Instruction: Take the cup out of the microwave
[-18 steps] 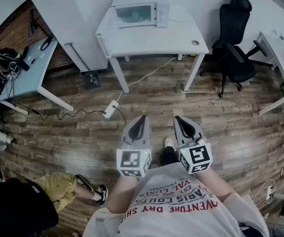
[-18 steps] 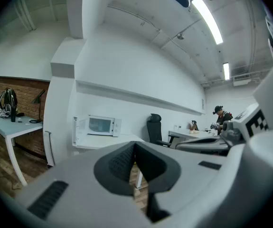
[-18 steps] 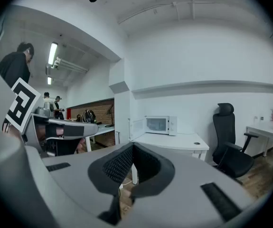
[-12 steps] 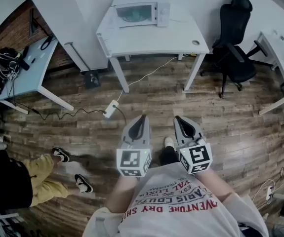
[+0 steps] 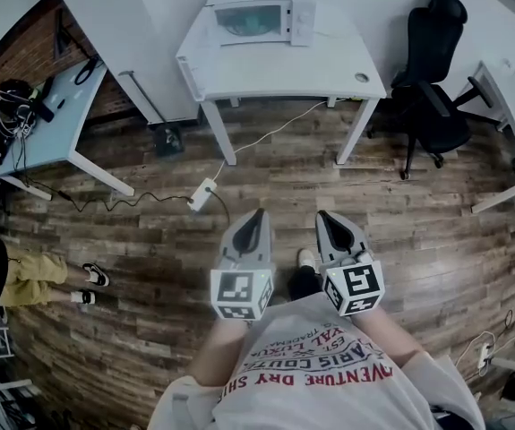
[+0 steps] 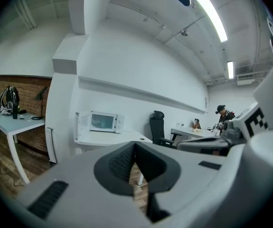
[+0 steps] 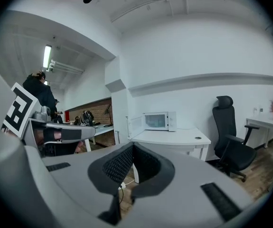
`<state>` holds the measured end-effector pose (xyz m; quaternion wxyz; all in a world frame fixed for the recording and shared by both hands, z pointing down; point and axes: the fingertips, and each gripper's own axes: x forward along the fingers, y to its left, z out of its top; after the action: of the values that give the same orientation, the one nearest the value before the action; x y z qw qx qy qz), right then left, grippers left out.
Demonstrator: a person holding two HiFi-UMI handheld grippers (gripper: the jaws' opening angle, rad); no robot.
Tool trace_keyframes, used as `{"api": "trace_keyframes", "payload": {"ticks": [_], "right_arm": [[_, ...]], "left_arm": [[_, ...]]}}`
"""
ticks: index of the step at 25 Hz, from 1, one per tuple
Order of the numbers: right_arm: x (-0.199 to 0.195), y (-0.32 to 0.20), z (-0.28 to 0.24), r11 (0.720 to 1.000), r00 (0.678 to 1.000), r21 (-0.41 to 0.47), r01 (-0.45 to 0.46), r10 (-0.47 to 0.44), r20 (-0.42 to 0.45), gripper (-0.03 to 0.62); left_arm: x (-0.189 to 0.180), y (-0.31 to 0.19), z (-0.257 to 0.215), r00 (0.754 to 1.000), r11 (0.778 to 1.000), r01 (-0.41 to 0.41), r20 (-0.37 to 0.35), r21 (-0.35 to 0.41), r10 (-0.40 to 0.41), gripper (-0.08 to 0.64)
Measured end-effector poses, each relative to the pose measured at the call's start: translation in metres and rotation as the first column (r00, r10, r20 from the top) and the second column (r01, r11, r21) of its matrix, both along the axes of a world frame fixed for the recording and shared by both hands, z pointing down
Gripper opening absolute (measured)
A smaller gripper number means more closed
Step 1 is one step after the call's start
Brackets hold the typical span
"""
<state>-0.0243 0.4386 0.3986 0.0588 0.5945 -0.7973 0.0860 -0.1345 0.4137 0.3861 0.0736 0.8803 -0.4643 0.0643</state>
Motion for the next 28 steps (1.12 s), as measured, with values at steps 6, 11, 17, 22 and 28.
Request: {"api": "trace_keyframes", "payload": {"ticks": [6,11,17,22,28], "right_arm": [[0.019,-0.048,-0.004,1.0,1.0,0.015,0.027,-0.027,-0.001,0.011],[0.047,-0.108,-0.021,0.998,0.998,0.039,0.057,-0.056,-0.013,0.011],[0.076,-0.155,-0.027,0.995,0.994,0.026,0.1,-0.099,-0.034,0.009],[0.094,-0.183,-0.011,0.995,0.995,-0.035,0.097,-0.098,-0.016,0.011],[0.087,-0.221,0.007,0.993,0.995,-0.07,0.097,-0.098,-0.014,0.011]], "left_arm": [[0.019,-0.046,-0.002,1.0,1.0,0.022,0.008,0.015,-0.022,0.008],[0.044,-0.099,-0.014,0.999,0.998,0.052,0.005,0.031,-0.052,0.008],[0.073,-0.148,-0.015,0.996,0.996,0.085,-0.035,-0.001,-0.085,0.008],[0.089,-0.174,-0.006,0.996,0.996,0.083,-0.03,-0.039,-0.084,0.008],[0.085,-0.219,0.012,0.997,0.994,0.075,-0.029,-0.076,-0.077,0.008]]}}
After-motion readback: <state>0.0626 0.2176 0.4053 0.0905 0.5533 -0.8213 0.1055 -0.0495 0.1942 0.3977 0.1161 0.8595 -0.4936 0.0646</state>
